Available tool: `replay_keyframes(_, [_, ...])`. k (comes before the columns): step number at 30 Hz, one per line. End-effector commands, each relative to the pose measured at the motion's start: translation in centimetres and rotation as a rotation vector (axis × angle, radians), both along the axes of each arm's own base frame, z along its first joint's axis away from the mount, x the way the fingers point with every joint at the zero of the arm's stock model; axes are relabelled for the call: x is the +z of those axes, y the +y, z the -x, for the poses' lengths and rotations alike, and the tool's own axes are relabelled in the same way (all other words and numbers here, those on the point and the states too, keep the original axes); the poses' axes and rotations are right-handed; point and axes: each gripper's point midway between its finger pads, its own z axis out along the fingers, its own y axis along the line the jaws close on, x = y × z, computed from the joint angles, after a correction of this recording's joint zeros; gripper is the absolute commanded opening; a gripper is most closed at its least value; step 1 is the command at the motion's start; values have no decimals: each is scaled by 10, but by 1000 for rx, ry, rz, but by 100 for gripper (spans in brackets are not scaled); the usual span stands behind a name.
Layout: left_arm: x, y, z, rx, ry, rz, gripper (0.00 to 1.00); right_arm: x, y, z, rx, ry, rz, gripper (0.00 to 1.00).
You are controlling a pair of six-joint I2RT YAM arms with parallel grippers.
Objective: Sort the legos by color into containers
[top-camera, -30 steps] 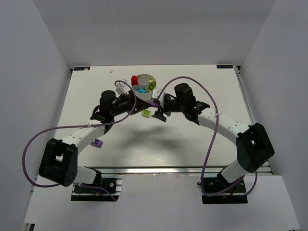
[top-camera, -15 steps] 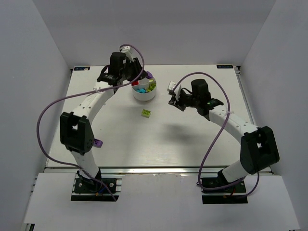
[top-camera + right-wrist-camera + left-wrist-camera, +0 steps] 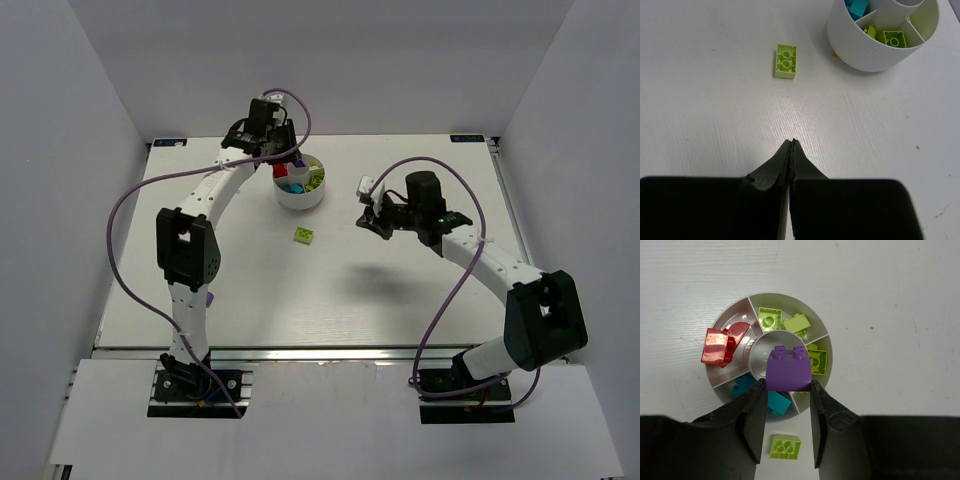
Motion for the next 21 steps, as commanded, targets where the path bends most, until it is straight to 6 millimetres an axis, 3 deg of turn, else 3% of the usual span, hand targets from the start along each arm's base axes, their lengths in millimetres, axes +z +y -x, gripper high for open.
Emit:
replay_keyframes(1, [20, 7, -3, 17, -34, -26, 2, 14, 0, 0, 5, -20, -36, 0])
replay_keyframes(5, [13, 8, -7, 24, -30, -36, 5, 12, 0, 0, 2, -13, -38, 0])
replay_keyframes(8, [6, 5, -10, 25, -18, -36, 13, 14, 0, 0, 5, -15, -40, 3])
replay_keyframes(10, [2, 9, -14, 58, -18, -50, 33, 15, 0, 0, 6, -18, -36, 15])
replay_keyframes(12, [5, 7, -16, 60, -27, -48, 41, 14, -1, 0, 5, -20, -33, 34])
replay_keyframes(13, [10, 6, -17, 62, -36, -43, 48, 14, -1, 0, 3, -22, -31, 38])
replay_keyframes(15, [17, 5, -17, 59, -50, -40, 53, 10, -1, -1, 1, -9, -25, 50])
replay_keyframes(20, [36, 7, -8, 56, -74, -37, 58, 5, 6, 4, 55, 46, -19, 69])
replay_keyframes(21, [37, 8, -6, 56, -72, -38, 59, 5, 8, 3, 63, 44, -18, 88])
